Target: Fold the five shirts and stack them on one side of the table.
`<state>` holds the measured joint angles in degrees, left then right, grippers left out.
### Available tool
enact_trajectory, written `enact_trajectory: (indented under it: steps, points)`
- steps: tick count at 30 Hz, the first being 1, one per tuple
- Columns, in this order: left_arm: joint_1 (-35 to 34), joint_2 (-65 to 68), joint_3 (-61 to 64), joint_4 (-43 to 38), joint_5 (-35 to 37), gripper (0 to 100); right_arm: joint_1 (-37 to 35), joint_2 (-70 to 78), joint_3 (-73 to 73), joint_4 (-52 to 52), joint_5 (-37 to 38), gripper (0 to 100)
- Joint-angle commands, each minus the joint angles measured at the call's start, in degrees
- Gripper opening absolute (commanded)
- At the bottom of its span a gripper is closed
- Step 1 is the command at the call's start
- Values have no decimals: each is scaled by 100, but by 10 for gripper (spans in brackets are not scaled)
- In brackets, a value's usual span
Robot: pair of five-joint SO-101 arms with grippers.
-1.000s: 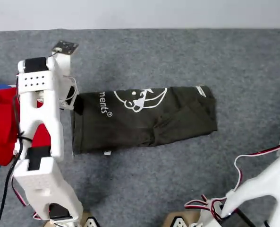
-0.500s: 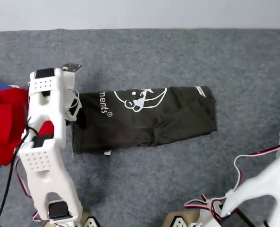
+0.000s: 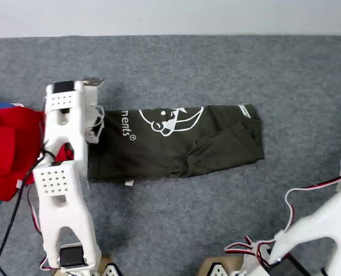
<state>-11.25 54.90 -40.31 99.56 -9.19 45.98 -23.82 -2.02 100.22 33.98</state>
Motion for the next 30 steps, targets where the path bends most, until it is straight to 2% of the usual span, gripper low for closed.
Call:
enact_trajectory:
  steps: [1, 6, 12, 18, 24, 30]
  points:
    - [0, 185, -514, 97, 105, 4, 57, -207, -44, 154, 53, 9]
    - [-70, -325, -602, 97, 114, 4, 57, -215, -44, 154, 53, 9]
    - [-484, -1292, -602, 97, 105, 4, 57, -215, -44, 154, 53, 9]
    - [-484, -1556, -602, 105, -325, 4, 40, -207, -44, 145, 53, 9]
    - [105, -1864, -444, 114, -334, 4, 48, -189, -44, 145, 53, 9]
    - [1345, -3024, 497, 114, -325, 4, 57, -207, -44, 145, 53, 9]
